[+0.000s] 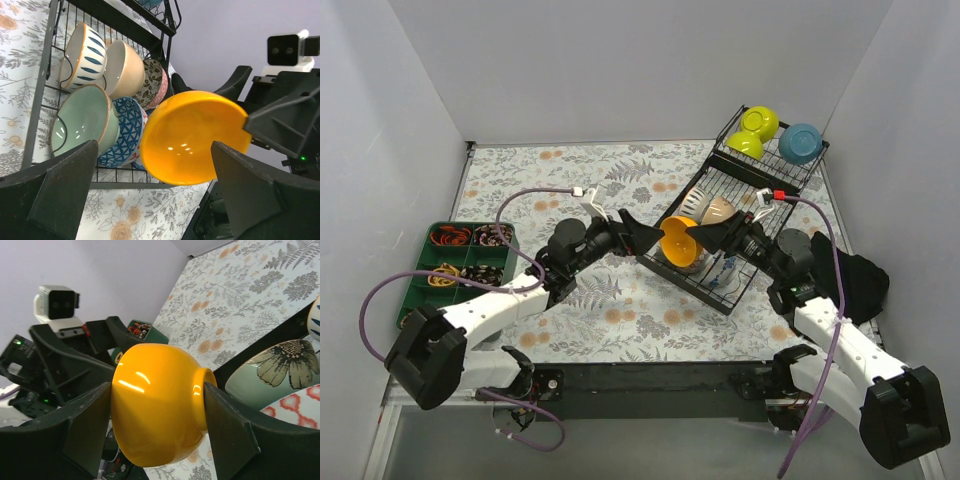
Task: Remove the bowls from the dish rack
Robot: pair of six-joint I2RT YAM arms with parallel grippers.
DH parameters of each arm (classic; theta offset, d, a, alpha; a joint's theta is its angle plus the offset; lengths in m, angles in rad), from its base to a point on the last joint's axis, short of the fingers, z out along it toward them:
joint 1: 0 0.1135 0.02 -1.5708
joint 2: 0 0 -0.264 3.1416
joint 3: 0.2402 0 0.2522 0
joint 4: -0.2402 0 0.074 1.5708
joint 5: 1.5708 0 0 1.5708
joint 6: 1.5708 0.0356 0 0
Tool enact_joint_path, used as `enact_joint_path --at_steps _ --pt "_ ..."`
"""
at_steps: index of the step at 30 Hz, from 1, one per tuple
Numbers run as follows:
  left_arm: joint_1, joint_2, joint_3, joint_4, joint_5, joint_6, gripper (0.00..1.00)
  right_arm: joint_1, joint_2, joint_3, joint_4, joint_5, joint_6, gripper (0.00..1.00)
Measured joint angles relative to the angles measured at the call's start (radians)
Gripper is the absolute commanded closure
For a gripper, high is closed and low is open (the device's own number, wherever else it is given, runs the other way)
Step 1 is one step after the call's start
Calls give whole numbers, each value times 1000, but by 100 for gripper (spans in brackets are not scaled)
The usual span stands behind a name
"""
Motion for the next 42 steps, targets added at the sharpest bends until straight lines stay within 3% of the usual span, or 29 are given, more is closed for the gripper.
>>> enact_joint_path --at_steps 4,10,13,14,17,18,20,23,24,27,30,36,42 --pt "-48 56 -35 89 -46 -22 17 5 -37 -32 60 -2 45 69" --pt "-108 134 -65 188 -74 -43 25 11 -66 -86 143 -6 105 69" --pt "-130 156 -75 225 -85 -53 42 17 -68 -115 169 -6 129 69" --pt "-136 159 -77 231 -90 -58 54 20 -69 -125 178 -6 139 69" --pt "-150 164 -80 261 -111 -73 76 24 -70 -141 193 -6 154 69" --pt "-154 164 -83 272 -118 -76 90 25 -72 -145 196 -6 158 69" --pt "-161 164 -88 282 -135 -77 100 27 -79 -154 204 -5 169 67" --pt "-173 163 -96 267 -159 -49 100 28 -85 -163 208 10 175 54" --pt "-176 163 -96 266 -164 -48 100 29 -86 -166 207 11 175 39" --pt "-180 150 -96 235 -173 -38 100 31 -87 -174 209 10 175 19" --pt "-184 116 -96 178 -192 -27 100 37 -87 -175 216 6 167 4" --pt "-173 0 -85 -14 -295 12 100 33 -125 -172 174 19 74 1" --pt "-94 -16 55 -303 -348 58 100 33 -208 -103 -55 97 -120 1"
